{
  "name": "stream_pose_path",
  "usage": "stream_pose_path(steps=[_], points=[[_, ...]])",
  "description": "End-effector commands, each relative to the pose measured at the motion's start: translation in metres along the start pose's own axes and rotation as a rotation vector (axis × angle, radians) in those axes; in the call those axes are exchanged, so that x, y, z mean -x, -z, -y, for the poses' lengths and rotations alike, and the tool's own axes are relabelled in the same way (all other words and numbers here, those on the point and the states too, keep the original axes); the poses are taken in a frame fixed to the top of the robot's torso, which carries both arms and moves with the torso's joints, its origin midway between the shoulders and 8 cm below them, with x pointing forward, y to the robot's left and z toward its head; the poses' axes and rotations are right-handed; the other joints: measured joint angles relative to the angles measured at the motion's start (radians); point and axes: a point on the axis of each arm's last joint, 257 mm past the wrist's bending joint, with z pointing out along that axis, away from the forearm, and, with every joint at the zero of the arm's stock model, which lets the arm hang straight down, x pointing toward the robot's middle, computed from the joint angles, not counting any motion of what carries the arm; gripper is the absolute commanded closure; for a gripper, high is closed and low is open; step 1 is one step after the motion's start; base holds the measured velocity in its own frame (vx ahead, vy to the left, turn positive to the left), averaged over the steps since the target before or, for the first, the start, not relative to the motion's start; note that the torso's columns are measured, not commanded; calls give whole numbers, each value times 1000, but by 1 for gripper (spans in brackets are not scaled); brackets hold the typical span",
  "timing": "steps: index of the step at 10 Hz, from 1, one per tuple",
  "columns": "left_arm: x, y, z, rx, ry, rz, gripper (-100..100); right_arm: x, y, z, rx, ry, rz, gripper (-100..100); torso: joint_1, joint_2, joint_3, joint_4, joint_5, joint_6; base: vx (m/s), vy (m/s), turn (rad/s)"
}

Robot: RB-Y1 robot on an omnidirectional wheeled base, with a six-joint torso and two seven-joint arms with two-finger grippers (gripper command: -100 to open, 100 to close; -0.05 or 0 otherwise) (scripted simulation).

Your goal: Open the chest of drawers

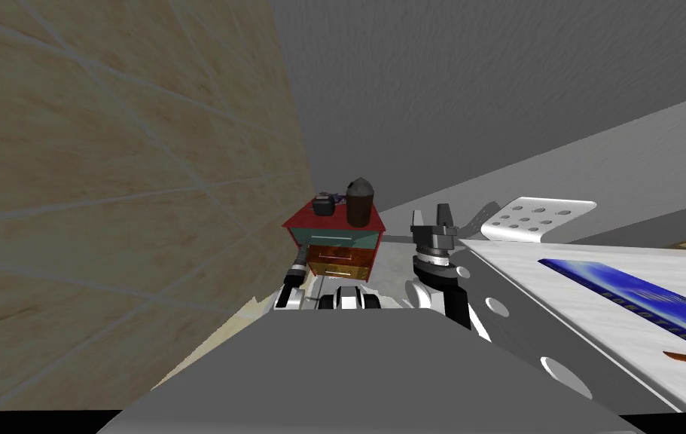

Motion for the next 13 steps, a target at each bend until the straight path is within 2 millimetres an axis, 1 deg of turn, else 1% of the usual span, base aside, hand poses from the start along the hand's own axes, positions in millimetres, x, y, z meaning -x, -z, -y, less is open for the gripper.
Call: stream_pose_path(steps=[1,5,6,7,8,9,10,11,12,13], points=[[-8,-1,-15,26,7,-14,-100,0,0,0,0,0,0,0,0,0,0,0,0,0,69,11,-35],[-24,0,-40,75,22,-37,-100,0,0,0,0,0,0,0,1,-1,-1,0,0,0,67,19,-37],[-20,0,-36,65,18,-32,-100,0,0,0,0,0,0,0,1,-1,-1,0,0,0,33,10,-10],[-21,-13,-38,52,21,-36,-100,0,0,0,0,0,0,0,0,0,0,0,0,0,-41,-9,51],[-25,-19,-40,53,22,-43,-100,0,0,0,0,0,0,0,-1,3,2,1,0,0,-52,-17,29],[-23,-27,-41,42,23,-43,-100,0,0,0,0,0,0,0,0,2,2,1,0,0,-66,-19,52],[-27,-34,-45,44,25,-50,-100,0,0,0,0,0,0,0,0,1,1,0,0,0,-72,-15,24],[-31,-34,-52,60,26,-57,-100,0,0,0,0,0,0,0,1,-1,0,0,0,0,-39,-6,-8],[-28,-46,-49,39,26,-54,-100,0,0,0,0,0,0,0,1,-3,-2,-1,0,0,-42,-11,46],[-31,-55,-48,35,27,-61,-100,0,0,0,0,0,0,0,1,-3,-2,-1,0,0,-53,-12,29]])
